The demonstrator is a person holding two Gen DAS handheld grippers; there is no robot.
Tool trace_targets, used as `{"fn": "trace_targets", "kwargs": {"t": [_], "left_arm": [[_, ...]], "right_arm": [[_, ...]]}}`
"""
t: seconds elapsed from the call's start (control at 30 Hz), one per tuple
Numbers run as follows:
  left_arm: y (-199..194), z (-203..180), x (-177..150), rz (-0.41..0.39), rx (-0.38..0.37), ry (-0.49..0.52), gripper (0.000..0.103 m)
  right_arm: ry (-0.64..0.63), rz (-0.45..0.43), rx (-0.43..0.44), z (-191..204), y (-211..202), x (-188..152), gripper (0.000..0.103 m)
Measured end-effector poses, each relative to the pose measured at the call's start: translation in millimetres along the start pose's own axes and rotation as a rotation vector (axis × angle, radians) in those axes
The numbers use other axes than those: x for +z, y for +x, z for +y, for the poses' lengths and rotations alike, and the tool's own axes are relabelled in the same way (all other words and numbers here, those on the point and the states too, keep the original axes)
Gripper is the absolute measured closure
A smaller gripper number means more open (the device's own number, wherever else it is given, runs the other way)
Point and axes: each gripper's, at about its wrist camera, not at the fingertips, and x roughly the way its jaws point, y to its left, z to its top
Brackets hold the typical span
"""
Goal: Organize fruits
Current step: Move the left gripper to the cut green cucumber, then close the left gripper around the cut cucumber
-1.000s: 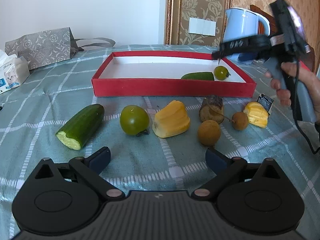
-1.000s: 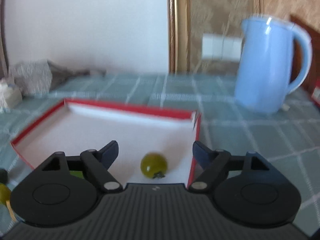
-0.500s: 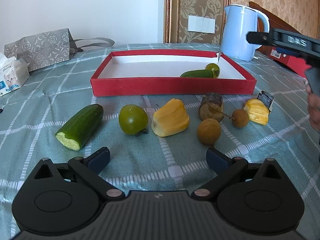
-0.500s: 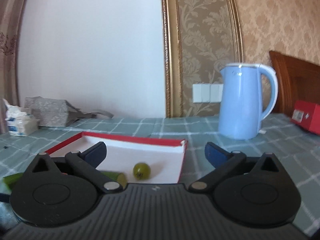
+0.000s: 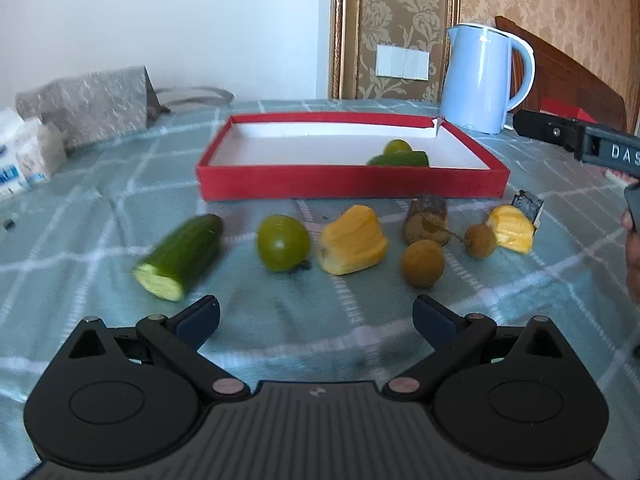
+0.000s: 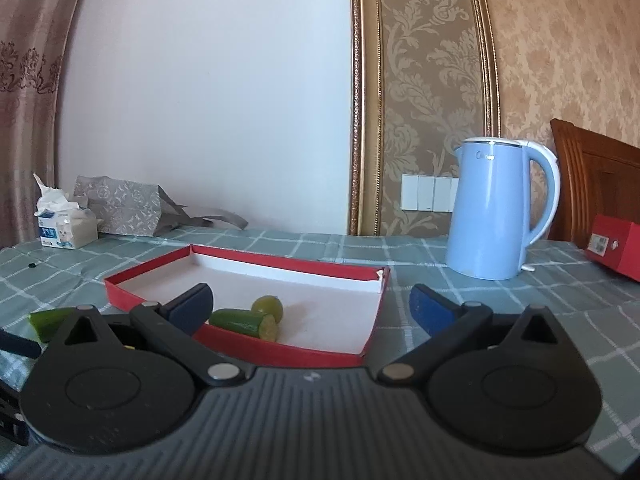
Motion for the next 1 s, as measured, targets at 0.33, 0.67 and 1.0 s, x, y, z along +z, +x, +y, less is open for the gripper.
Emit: {"fn": "trace_targets", "kwargs": {"t": [0.33,0.67,1.0], "left_arm": [[1.9,47.1,21.9,0.000,0.017,0.124,0.000],[32.0,79.9,33.9,0.048,-0.058,0.113,0.000],[45.0,91.4,34.1,0.083,-0.095,0.108,0.000]], "right_arm": [[-0.002,0.003,0.008,2.0,1.3,-1.1,0.000],[-0.011,0.017,0.005,4.7,4.8,-3.7,0.000],[-0.016,0.013,0.005,6.2,5.4,-4.9,0.000]]}}
